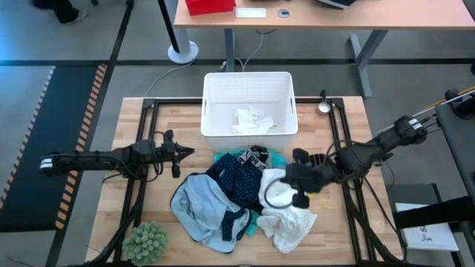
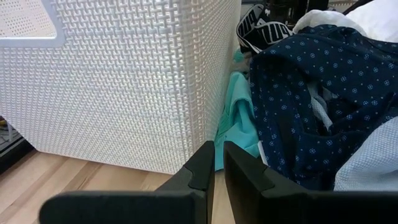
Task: Sort clothes
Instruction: Put the white dress into the white bin
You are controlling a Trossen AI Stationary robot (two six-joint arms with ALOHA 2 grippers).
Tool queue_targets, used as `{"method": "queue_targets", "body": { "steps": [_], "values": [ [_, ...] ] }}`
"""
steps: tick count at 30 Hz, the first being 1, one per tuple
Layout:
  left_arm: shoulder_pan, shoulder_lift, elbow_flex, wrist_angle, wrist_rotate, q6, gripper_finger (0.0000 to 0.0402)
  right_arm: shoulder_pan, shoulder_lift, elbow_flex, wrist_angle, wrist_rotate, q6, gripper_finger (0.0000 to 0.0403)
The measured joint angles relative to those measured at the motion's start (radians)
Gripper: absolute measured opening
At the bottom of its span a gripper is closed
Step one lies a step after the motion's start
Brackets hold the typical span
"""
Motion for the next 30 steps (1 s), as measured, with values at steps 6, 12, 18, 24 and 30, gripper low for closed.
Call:
{"method": "queue_targets", "body": {
  "steps": [6,12,18,24,30],
  "values": [
    [0.000,0.000,0.000,0.000,0.000,0.000,0.0021,0.117,0.000,0.009,0.000,-0.005,0.108,0.0000],
    [0.000,0.000,0.000,0.000,0.000,0.000,0.0021,0.184,0.001,0.009,0.000,-0.063,0.150,0.0000],
    [0.000,0.000,0.000,0.000,0.000,0.000,0.0021,0.223,0.001,0.009,0.008,-0.159,0.144,0.0000],
    [0.000,0.000,0.000,0.000,0.000,0.000,0.0021,0.232,0.020,0.009,0.007,-0.152,0.199,0.0002],
    [0.000,0.000,0.000,0.000,0.000,0.000,0.0021,0.241,0.037,0.009,0.007,-0.166,0.273,0.0052]
  ]
}}
